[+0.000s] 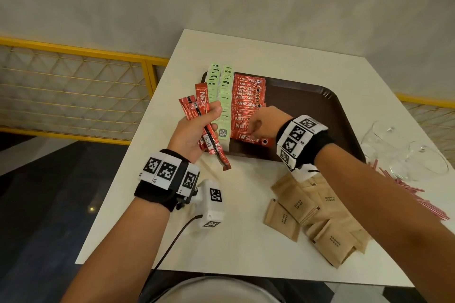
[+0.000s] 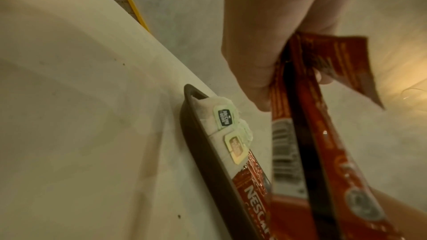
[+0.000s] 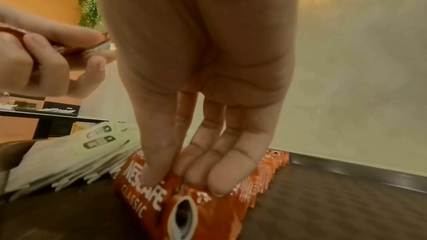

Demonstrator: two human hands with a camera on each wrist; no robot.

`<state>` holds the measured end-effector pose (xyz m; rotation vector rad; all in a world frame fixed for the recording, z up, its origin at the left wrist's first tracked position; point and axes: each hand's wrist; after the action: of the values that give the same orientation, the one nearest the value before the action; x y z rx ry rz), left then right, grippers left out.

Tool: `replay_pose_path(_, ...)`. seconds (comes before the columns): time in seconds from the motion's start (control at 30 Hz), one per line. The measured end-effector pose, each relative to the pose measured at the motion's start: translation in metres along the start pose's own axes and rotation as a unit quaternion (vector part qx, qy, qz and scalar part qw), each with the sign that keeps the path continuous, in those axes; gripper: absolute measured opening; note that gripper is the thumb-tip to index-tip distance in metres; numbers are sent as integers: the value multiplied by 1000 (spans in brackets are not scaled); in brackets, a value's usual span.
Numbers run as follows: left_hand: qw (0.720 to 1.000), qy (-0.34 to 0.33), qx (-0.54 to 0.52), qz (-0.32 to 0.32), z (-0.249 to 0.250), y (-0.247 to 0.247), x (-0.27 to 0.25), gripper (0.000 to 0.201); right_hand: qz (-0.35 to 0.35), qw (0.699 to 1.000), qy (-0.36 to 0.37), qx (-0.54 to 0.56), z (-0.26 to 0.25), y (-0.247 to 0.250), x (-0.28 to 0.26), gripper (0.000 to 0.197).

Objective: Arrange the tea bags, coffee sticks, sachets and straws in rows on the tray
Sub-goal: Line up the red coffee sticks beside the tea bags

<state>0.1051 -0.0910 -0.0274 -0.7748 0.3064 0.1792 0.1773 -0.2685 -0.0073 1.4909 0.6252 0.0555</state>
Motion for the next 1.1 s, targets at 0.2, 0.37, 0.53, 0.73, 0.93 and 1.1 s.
replay_pose_path(0.2, 1000, -1, -8, 0, 0, 5, 1, 16, 33, 999, -17, -37, -2, -4, 10, 15)
replay_pose_path(0.37, 1000, 1, -6, -2, -1, 7, 3, 17, 35, 998, -7, -49, -4, -5, 11, 15)
replay_pose_path(0.53, 999, 19, -32, -12, -1, 2, 1, 11, 36, 999, 3, -39, -5, -4, 10, 15)
replay_pose_path(0.73, 995, 48, -91, -3, -5, -2, 5, 24, 98, 992, 17, 74, -7, -1, -2, 14)
replay_pose_path(0.93, 988, 21, -151, 11, -7, -10, 2, 11, 7, 936, 118, 332, -38, 3, -38, 17)
replay_pose_path(1.1, 984, -13, -179, 12, -6, -12, -1, 14, -30, 912, 124, 390, -39, -5, -44, 14)
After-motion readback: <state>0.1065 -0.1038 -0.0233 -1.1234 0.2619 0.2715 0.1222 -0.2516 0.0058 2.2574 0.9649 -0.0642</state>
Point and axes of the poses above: each hand's wrist, its own x-axis towards the middle knuckle, its own y-axis out of the back of the hand, z = x × y, and after that the axes turned 13 degrees about -x, right-handed
